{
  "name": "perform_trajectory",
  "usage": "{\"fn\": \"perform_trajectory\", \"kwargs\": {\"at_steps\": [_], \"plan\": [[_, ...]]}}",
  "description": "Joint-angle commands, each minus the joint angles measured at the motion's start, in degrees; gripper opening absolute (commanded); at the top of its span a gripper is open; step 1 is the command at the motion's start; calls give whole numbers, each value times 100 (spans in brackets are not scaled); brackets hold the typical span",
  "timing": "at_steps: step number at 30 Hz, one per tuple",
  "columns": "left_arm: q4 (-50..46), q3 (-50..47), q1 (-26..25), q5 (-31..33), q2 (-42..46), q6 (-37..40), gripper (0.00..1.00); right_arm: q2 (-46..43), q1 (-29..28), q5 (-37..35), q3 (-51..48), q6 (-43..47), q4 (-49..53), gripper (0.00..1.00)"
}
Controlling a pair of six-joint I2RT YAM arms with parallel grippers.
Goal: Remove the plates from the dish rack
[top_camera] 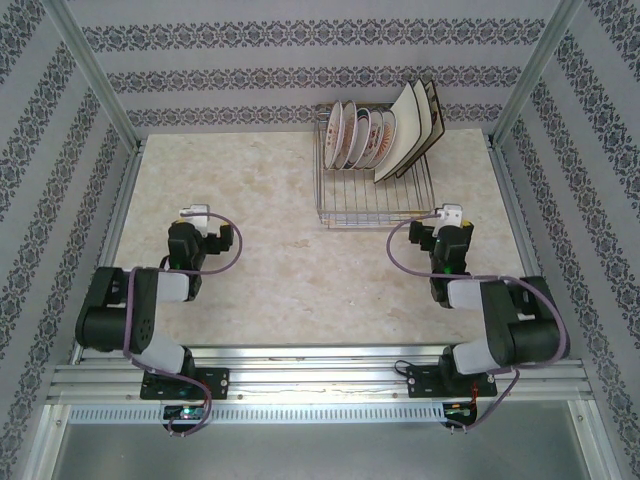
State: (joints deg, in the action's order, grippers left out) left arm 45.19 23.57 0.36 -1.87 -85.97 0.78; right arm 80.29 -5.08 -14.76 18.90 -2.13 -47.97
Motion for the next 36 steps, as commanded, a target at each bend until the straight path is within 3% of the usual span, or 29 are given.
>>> {"fn": "perform_trajectory", "kwargs": {"at_steps": [1,5,8,12,16,23,26,30,36], "plan": [[-1236,462,-58,245,567,-253,100,-960,-125,-602,333,-33,1323,98],[-2183,821,-121,231,870,-660,100,-1886,-246,-1211,329,-522,2331,98],[-3226,1295,-193,430,1091,-882,100,-2458,-314,-1457,653,-894,3681,98],[-4910,2270,-212,751,1170,-1129,100,-2435,-248,-1698,1690,-1423,5771,98],[-6681,3723,-203,611,636,-1280,100,-1602,-129,-1157,3267,-1476,7560,98],[-9992,6968,-202,301,-1574,-1912,100,-133,-236,310,5667,-1447,8581,98],[-11183,8280,-201,5,-2663,-1859,100,691,-416,387,6859,-1594,9125,98],[-11756,8820,-199,-95,-3124,-1862,100,1773,-896,102,8599,-1749,10210,98],[-11667,8806,-200,-99,-2881,-1744,100,2928,-1541,323,10197,-1511,10529,98]]}}
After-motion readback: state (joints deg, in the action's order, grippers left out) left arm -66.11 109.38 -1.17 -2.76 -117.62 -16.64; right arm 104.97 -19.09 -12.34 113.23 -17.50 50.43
